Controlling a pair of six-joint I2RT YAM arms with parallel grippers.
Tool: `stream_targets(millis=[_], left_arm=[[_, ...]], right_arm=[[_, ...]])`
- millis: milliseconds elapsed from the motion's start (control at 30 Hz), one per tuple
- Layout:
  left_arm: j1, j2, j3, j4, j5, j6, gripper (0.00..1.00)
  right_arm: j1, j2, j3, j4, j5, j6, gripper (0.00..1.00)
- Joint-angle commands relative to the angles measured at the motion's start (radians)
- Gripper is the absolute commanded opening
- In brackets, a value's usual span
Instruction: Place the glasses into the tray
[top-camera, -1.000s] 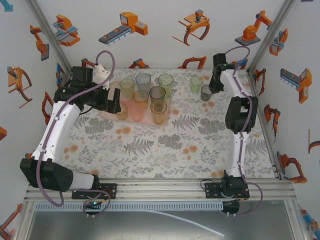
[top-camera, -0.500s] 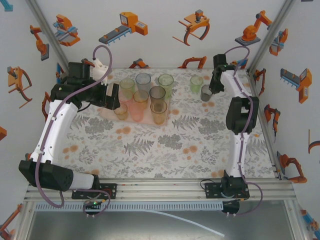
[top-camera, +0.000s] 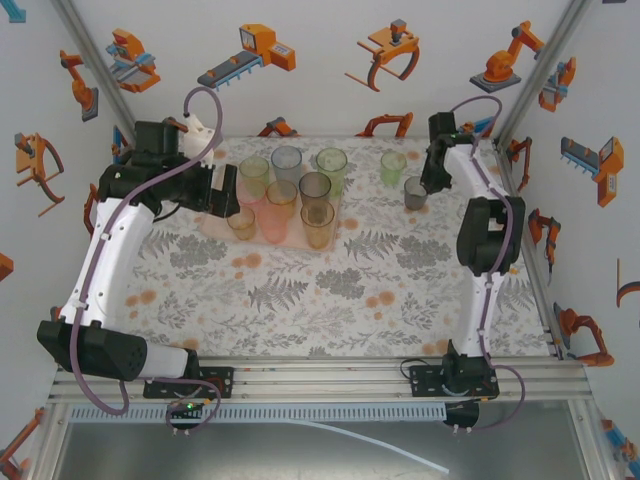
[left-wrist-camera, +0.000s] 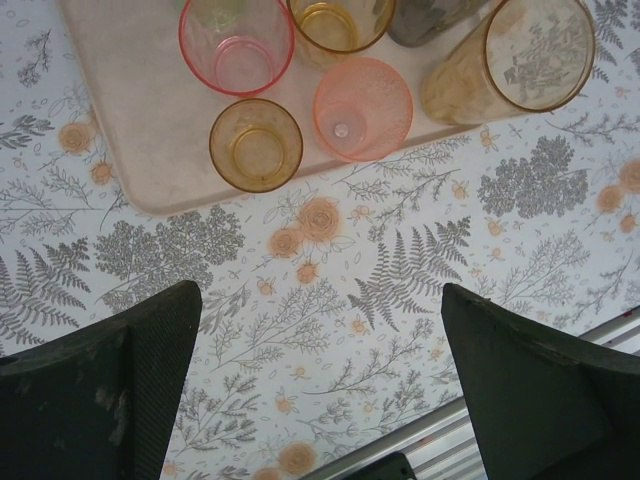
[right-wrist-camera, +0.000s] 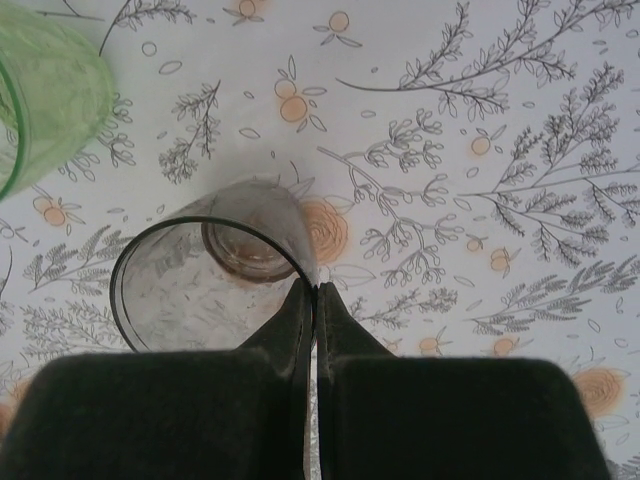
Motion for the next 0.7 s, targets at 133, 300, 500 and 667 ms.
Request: stream_targets(millis=[133, 300, 500, 667], left_arm=[[-0.001, 0.011, 0.042, -0.027, 0.041, -0.029, 0.97], [-0.001, 0.011, 0.041, -0.024, 0.044, -0.035, 0.97], [-0.002, 0.018, 0.051, -0.032, 0.052, -0.067, 0.97], [-0.001, 0.007, 0.05, -0.066, 0.039, -0.064, 0.97]], right_arm=[[0.025, -0.161, -0.107, 0.02, -0.006, -0.016, 0.0], [0.041, -0.229, -0.183, 0.033, -0.012, -0.015, 0.0], [0.098, -0.336, -0.253, 0.012, -0.003, -0.011, 0.0], [0.201, -0.444, -0.326, -0.006, 0.02, 0.015, 0.0]])
